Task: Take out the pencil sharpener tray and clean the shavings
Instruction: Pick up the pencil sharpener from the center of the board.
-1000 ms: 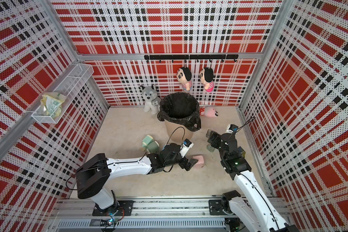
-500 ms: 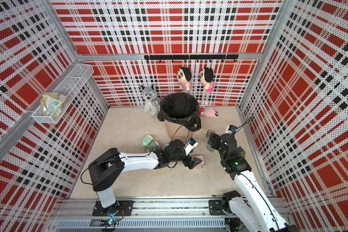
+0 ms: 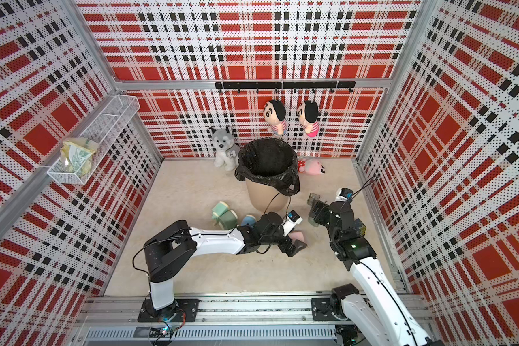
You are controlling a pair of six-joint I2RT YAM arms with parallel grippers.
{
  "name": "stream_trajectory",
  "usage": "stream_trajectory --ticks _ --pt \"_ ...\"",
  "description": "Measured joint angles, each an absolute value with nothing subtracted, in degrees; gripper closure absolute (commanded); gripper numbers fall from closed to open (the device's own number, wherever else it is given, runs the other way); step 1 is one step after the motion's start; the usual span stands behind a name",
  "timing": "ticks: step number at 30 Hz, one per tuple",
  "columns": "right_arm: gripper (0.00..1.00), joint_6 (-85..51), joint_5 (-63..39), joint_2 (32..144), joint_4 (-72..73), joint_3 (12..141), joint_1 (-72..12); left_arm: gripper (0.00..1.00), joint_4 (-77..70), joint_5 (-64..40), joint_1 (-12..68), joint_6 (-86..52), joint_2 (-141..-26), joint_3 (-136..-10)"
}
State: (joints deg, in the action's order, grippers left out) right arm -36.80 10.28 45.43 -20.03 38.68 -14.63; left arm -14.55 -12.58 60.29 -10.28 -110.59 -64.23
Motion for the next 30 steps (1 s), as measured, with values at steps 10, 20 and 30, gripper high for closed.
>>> stream_trajectory --ticks 10,20,30 --pt "0.11 -35.6 11.6 42.0 -21.6 38.1 -14.6 0.16 -16.1 -10.0 61.8 -11.7 -112.8 -63.4" --pt "0.11 -35.3 12.0 41.8 -22.8 37.1 -14.6 0.06 -20.9 -0.2 65.8 -12.8 -112.3 -57.6" --pt "0.11 -35.0 12.9 41.8 -23.5 37.1 -14.6 0.04 -32.6 7.2 67.0 -13.9 -113.4 -52.4"
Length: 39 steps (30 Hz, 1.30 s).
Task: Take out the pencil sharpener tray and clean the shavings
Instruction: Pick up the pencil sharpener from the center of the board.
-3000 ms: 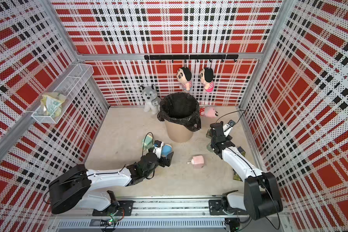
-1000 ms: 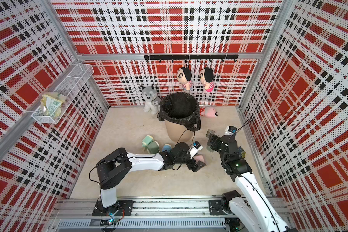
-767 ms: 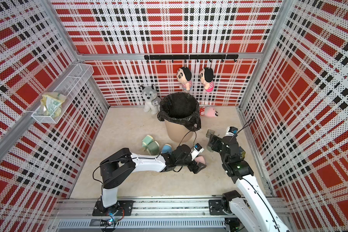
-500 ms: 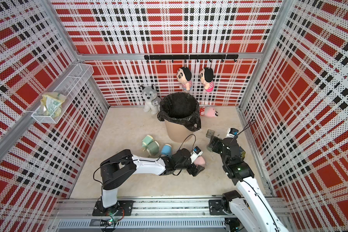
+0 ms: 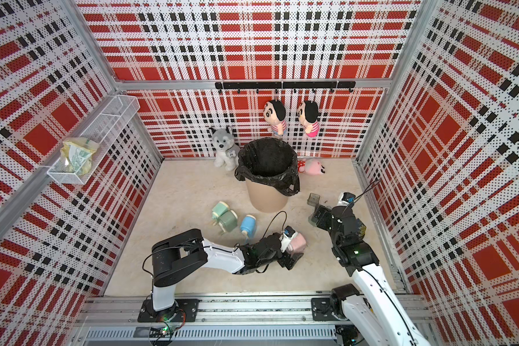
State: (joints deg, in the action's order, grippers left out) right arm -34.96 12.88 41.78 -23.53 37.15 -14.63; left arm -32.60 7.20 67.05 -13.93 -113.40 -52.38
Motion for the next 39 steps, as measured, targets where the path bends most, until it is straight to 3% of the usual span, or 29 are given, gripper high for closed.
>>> stream_trajectory --ticks 8,23,33,34,36,39 --pt "0.11 -34.0 13.6 41.8 -24.6 37.1 -14.6 0.06 -37.7 8.0 67.1 -13.9 -116.3 -52.4" --pt "0.12 -33.9 14.0 42.7 -25.6 37.1 -14.6 0.19 -39.7 7.9 67.1 -13.7 -118.9 -52.5" --pt "0.13 -33.9 14.0 44.0 -25.6 37.1 -14.6 0.41 -40.7 7.9 67.0 -13.3 -120.9 -53.4" --pt "0.13 -33.9 14.0 44.1 -25.6 37.1 -14.6 0.41 -40.8 7.9 67.0 -13.3 -120.9 -53.5" --pt "0.13 -33.9 14.0 44.4 -25.5 37.1 -14.6 0.29 -40.8 7.9 66.9 -13.2 -120.9 -53.5" --pt "0.13 -33.9 14.0 44.8 -25.5 37.2 -14.6 0.28 -40.8 7.9 66.9 -13.0 -121.0 -53.6"
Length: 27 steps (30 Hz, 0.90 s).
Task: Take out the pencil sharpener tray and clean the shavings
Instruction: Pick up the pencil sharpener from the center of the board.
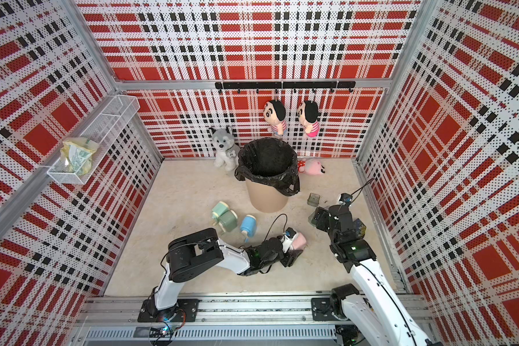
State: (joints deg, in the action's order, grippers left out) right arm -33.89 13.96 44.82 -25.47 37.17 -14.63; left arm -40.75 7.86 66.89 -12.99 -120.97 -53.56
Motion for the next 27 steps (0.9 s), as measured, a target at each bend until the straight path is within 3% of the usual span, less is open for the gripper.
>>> stream_trajectory --ticks 11,27 --pt "0.13 -33.9 14.0 45.2 -25.5 37.2 -14.6 0.27 -40.8 7.8 66.7 -12.3 -121.7 -54.7" --pt "0.14 -34.0 13.6 45.3 -25.3 37.2 -14.6 0.62 -40.4 6.5 66.0 -11.4 -122.1 -55.4"
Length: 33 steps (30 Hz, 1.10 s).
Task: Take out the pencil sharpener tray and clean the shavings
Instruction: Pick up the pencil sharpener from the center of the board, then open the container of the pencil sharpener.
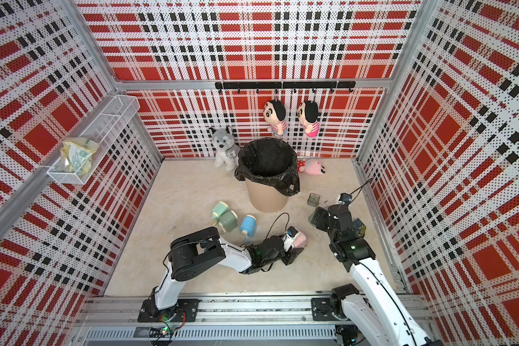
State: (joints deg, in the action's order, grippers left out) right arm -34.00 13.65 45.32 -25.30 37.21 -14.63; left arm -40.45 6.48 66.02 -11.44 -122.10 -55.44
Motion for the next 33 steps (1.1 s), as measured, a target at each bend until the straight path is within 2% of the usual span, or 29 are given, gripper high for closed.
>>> stream_trajectory --ticks 6,12,22,27,33 --pt "0.13 -33.8 10.3 45.8 -24.1 38.4 -14.6 0.62 -31.2 5.0 66.1 -10.8 -116.1 -55.0" --pt "0.13 -33.2 5.4 49.3 -23.0 46.5 -14.6 0.61 -17.5 5.0 66.9 -8.7 -102.4 -55.4" --pt "0.13 -29.3 -8.9 58.5 -19.6 60.2 -14.4 0.61 7.3 4.7 66.3 -7.0 -84.1 -63.8" --pt "0.13 -27.7 -18.1 62.8 -17.1 66.8 -13.5 0.61 19.3 3.5 62.6 -5.7 -79.5 -70.8" --pt "0.12 -27.3 -31.2 69.3 -11.2 73.2 -12.1 0.60 27.7 0.1 52.6 -4.5 -73.6 -75.1"
